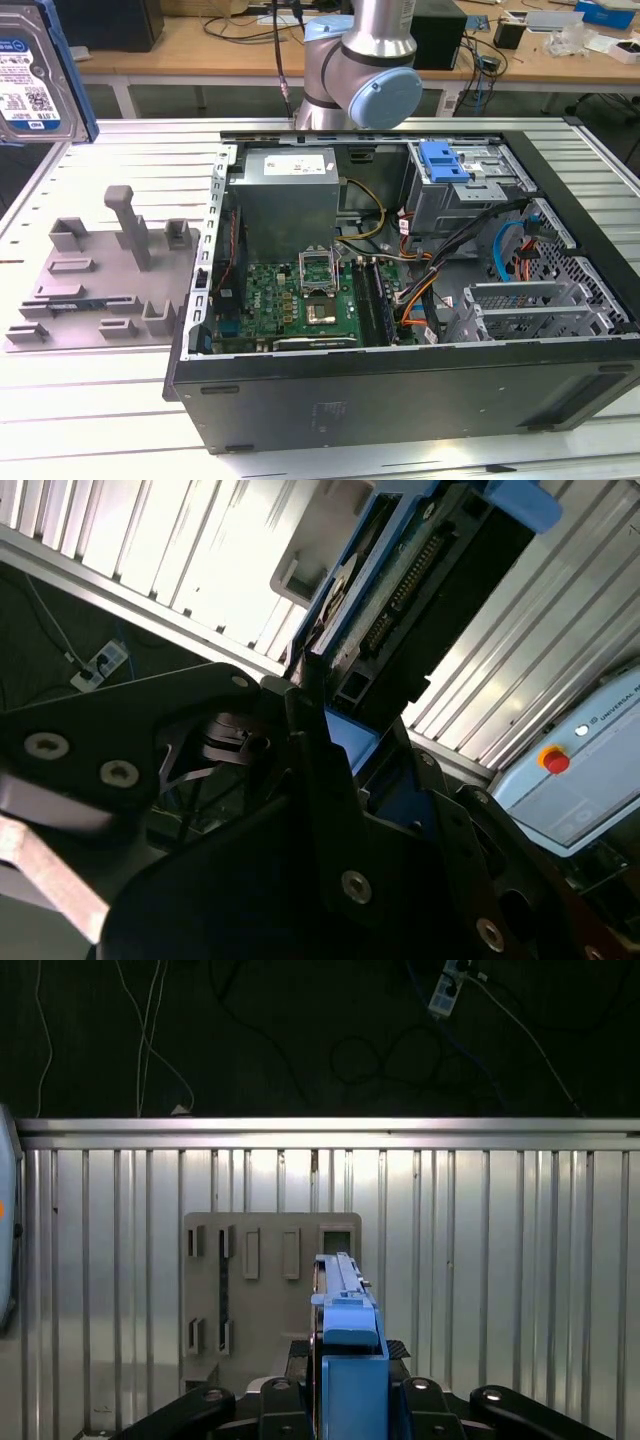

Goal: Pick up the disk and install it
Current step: 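Pick up the disk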

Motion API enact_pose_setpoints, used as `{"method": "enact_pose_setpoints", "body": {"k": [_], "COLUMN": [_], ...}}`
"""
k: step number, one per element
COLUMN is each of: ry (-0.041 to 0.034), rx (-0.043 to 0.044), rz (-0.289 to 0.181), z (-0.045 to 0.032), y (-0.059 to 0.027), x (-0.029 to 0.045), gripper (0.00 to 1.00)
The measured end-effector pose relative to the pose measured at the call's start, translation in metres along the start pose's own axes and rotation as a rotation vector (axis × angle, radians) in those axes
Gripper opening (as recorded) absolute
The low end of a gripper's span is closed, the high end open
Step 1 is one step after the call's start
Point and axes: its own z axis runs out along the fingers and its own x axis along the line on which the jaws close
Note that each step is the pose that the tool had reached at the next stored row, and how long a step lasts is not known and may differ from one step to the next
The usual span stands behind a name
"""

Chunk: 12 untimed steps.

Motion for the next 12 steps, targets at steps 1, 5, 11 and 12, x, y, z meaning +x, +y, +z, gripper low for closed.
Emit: {"method": "enact_pose_setpoints", "body": {"k": [1,5,11,12], "ry": [0.0000,0.0001,0.0000,0.0000], "rx": [-0.0001,-0.0001,0.0001,0.0001], "rz": [0.000,0.000,0.000,0.000], "z": [-0.0002,-0.0006,-0.0006,-0.0007], "y": [0.0000,0.0000,0.0001,0.0001], "x": [0.0000,0.0000,0.0000,0.0000], "gripper": [0.37,0.37,0.37,0.37]}}
